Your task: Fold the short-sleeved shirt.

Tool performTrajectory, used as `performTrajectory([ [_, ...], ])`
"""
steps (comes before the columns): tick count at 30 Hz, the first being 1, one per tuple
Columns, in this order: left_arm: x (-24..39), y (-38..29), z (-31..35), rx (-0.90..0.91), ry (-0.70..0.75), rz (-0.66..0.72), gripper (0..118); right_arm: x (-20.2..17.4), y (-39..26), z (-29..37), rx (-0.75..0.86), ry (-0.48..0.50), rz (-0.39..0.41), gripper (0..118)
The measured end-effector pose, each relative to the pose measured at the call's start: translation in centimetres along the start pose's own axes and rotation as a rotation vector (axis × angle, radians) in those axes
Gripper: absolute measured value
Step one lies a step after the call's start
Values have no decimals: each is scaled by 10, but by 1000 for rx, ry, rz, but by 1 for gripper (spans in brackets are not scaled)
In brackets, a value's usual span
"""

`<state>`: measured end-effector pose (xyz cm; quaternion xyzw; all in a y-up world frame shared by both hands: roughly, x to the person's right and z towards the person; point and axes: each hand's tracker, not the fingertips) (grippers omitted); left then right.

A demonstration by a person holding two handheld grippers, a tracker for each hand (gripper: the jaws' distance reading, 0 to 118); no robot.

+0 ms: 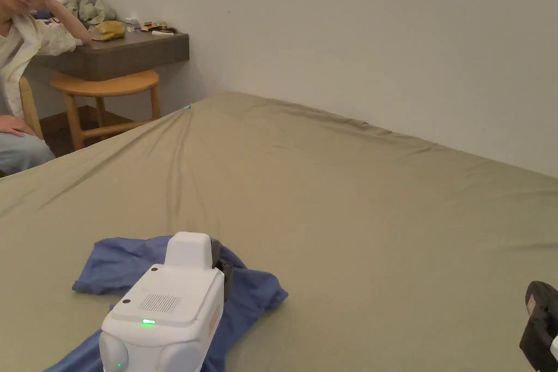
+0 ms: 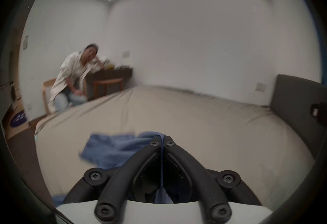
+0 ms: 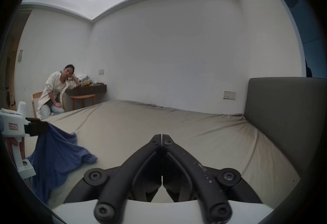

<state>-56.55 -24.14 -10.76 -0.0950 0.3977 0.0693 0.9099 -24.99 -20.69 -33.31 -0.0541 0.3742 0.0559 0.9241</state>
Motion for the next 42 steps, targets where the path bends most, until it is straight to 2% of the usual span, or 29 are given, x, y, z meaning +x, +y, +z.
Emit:
performTrajectory([
  [6, 93, 69, 54, 173, -372, -42, 0, 49, 12, 47, 88, -83, -27, 0],
  [10, 175, 77, 85, 200, -640, -82, 0, 92, 16, 89, 129, -181, -34, 0],
  [15, 274, 33, 121, 108, -934, -110, 0, 146, 10, 151, 140, -333, -18, 0],
  [20, 359, -48, 143, -88, -1131, -177, 0, 183, -10, 196, 110, -442, -20, 0],
  [24, 427, -138, 140, -379, -1152, -358, 0, 201, -32, 217, 63, -487, -37, 0],
  [27, 464, -200, 118, -563, -1064, -506, 0, 209, -47, 224, 32, -509, -55, 0],
  [31, 484, -234, 99, -732, -1009, -562, 0, 215, -61, 225, -9, -521, -82, 0],
  [34, 483, -238, 92, -739, -1013, -564, 0, 216, -65, 223, -19, -519, -87, 0],
  [35, 478, -232, 91, -714, -1026, -512, 12, 216, -64, 224, -19, -517, -87, 0],
  [36, 471, -220, 90, -679, -1024, -464, 38, 214, -64, 224, -15, -512, -86, 0],
  [38, 454, -190, 86, -596, -1008, -370, 109, 212, -60, 226, -1, -507, -81, 0],
  [39, 423, -133, 123, -527, -993, -323, 116, 210, -58, 228, 8, -501, -78, 0],
  [42, 360, -71, 134, -271, -897, -192, 114, 201, -51, 235, 42, -488, -57, 0],
])
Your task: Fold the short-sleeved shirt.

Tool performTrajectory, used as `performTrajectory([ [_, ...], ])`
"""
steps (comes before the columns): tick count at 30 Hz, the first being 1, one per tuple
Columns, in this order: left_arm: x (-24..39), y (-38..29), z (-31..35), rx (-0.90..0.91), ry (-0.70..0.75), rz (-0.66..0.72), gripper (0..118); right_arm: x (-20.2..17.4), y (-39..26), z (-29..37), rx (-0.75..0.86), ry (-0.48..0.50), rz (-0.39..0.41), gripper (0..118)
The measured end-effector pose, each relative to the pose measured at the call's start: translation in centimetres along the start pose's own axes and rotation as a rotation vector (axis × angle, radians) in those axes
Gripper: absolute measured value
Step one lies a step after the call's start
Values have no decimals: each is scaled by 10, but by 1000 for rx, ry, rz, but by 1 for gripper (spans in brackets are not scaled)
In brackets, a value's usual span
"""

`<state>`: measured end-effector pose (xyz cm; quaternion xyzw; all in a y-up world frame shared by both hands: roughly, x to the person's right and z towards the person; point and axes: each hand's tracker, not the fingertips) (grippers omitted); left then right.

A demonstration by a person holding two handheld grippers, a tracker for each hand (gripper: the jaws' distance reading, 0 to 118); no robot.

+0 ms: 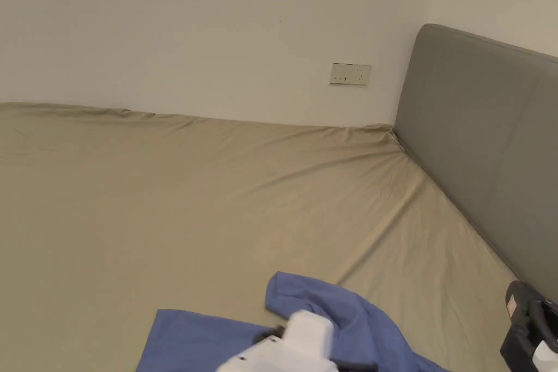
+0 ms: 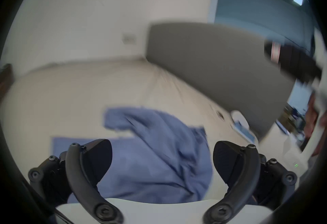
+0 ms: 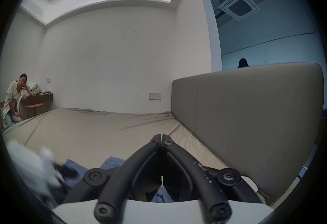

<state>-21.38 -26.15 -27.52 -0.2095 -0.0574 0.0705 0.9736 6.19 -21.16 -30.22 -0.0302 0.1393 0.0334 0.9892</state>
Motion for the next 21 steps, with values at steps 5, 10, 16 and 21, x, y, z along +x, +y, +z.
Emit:
performTrajectory([
  [5, -64, 18, 124, 324, 365, -25, 105, -15, 1, 17, 46, 24, 17, 0],
  [10, -113, -12, 201, 449, 670, 29, 0, -34, -7, 28, 55, 59, 0, 0],
  [16, -146, -35, 233, 335, 664, 74, 0, -50, -14, 31, 40, 94, 4, 0],
  [21, -172, -70, 204, 36, 510, 162, 0, -50, -22, 29, 8, 100, -2, 0],
])
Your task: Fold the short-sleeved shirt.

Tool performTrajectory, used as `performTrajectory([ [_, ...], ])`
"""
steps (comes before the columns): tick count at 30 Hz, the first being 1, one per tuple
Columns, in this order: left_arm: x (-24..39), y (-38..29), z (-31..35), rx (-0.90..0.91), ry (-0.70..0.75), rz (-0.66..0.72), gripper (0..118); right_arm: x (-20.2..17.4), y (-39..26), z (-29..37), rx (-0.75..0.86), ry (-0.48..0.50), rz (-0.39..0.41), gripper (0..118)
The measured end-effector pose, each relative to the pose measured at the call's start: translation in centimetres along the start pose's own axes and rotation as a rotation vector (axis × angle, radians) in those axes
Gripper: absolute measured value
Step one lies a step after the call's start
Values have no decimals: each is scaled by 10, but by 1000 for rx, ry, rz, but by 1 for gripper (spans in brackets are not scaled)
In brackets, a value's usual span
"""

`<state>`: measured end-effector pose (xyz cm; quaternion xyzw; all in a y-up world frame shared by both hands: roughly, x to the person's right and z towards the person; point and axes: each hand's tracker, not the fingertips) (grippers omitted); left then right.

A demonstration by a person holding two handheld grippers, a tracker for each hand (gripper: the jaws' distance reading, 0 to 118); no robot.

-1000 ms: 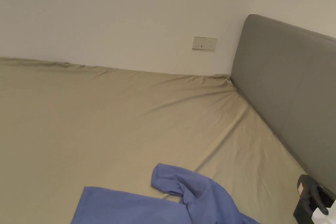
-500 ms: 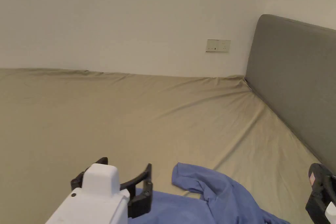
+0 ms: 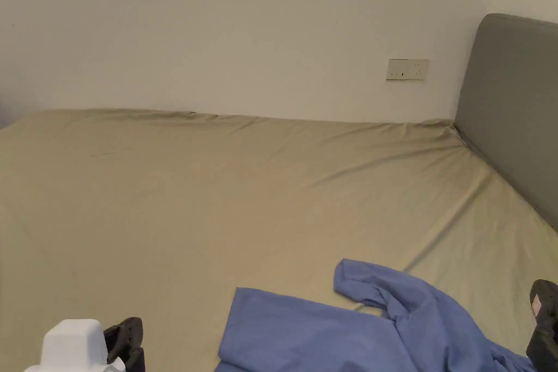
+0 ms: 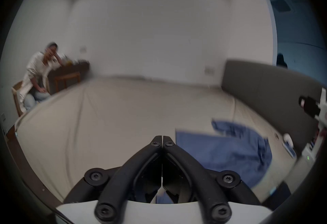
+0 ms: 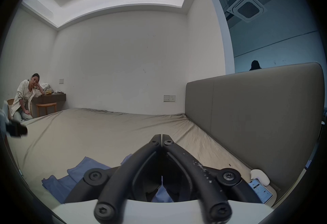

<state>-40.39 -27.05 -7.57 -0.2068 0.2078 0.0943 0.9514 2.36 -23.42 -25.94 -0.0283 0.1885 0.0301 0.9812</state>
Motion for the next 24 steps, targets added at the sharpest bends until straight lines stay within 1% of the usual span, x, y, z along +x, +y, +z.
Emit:
performTrajectory([
  [1, -2, -8, -15, -117, -35, -15, 1, 0, -2, 0, -12, 0, -2, 0],
  [2, -2, -15, -30, -257, -76, -22, 19, 1, -5, 0, -22, 0, 3, 0],
  [3, -3, -27, -45, -360, -106, -10, 51, 1, -8, 0, -36, 1, 11, 0],
  [4, -2, -42, -59, -411, -128, 12, 84, 2, -11, 1, -49, 2, 17, 0],
  [5, 0, -52, -70, -461, -125, 6, 105, 3, -13, 1, -58, 3, 20, 0],
  [6, 3, -61, -81, -503, -125, -4, 107, 4, -16, 2, -71, 3, 22, 0],
  [7, 5, -68, -92, -566, -114, -11, 105, 6, -20, 3, -88, 1, 22, 1],
  [10, 12, -89, -108, -618, -83, -10, 103, 14, -31, 2, -137, -14, 19, 1],
  [11, 14, -91, -111, -630, -76, -6, 92, 16, -35, 1, -165, -16, 17, 1],
  [12, 17, -94, -107, -630, -78, 7, 73, 20, -40, -1, -184, -21, 14, 2],
  [13, 18, -94, -105, -617, -78, 13, 51, 24, -44, -3, -208, -18, 9, 2],
  [14, 19, -92, -103, -600, -100, 23, 35, 30, -49, -9, -269, -21, 10, 10],
  [15, 20, -90, -103, -607, -132, 39, 19, 36, -55, -16, -323, -12, 2, 24],
  [16, 22, -89, -98, -602, -167, 78, 10, 43, -63, -25, -351, -21, -4, 48],
  [17, 25, -88, -95, -597, -137, 59, 10, 51, -69, -35, -409, -23, 11, 81],
  [18, 27, -87, -92, -580, -133, 15, 10, 59, -75, -43, -449, -30, 19, 98],
  [19, 29, -87, -89, -569, -132, -15, 10, 66, -81, -52, -474, -33, 22, 105],
  [20, 29, -87, -84, -565, -130, -8, 10, 73, -87, -65, -547, -20, 41, 105],
  [24, 25, -85, -73, -567, -144, 60, 10, 94, -123, -114, -770, -29, 118, 106],
])
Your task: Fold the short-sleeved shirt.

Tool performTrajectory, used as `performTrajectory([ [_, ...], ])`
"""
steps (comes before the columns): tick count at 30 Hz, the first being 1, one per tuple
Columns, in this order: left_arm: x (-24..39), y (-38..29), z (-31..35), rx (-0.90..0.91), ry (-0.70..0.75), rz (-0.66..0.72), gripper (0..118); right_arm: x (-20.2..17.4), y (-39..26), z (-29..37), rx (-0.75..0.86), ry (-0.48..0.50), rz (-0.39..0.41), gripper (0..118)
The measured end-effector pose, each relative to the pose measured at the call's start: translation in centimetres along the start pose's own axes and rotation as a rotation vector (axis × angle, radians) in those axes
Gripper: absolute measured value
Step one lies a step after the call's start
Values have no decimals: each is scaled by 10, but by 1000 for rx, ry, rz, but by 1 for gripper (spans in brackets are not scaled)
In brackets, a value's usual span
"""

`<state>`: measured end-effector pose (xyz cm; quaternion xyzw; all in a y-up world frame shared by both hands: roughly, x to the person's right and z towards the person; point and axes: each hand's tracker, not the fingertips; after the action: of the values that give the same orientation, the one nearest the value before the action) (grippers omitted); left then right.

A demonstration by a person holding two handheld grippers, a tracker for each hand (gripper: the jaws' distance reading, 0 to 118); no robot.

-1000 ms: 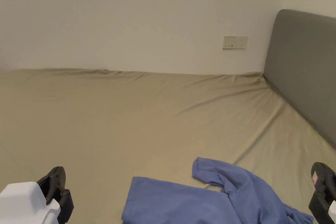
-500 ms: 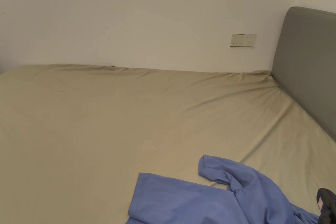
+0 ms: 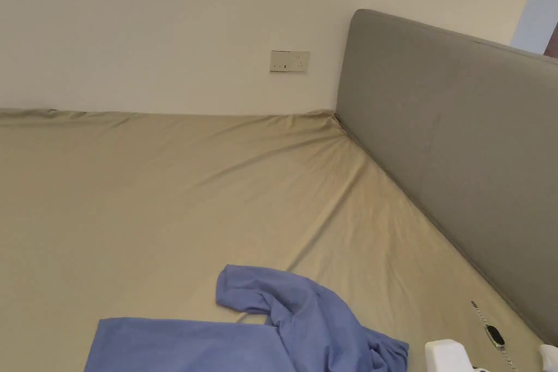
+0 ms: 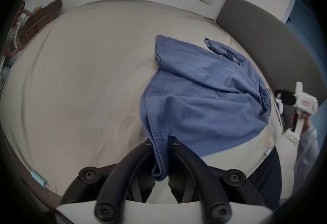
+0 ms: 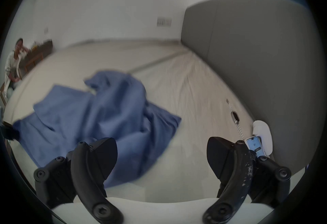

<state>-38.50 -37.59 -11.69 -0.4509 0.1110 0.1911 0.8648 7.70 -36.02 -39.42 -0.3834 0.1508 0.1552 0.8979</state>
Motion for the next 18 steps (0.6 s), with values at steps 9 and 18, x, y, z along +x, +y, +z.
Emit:
performTrajectory([
  [9, 6, 3, -3, -18, 22, 7, 10, -5, 4, -64, -144, 173, -81, 47],
  [18, 15, 12, 21, 85, -7, 34, 10, -13, -11, -4, 104, 199, -263, 6],
])
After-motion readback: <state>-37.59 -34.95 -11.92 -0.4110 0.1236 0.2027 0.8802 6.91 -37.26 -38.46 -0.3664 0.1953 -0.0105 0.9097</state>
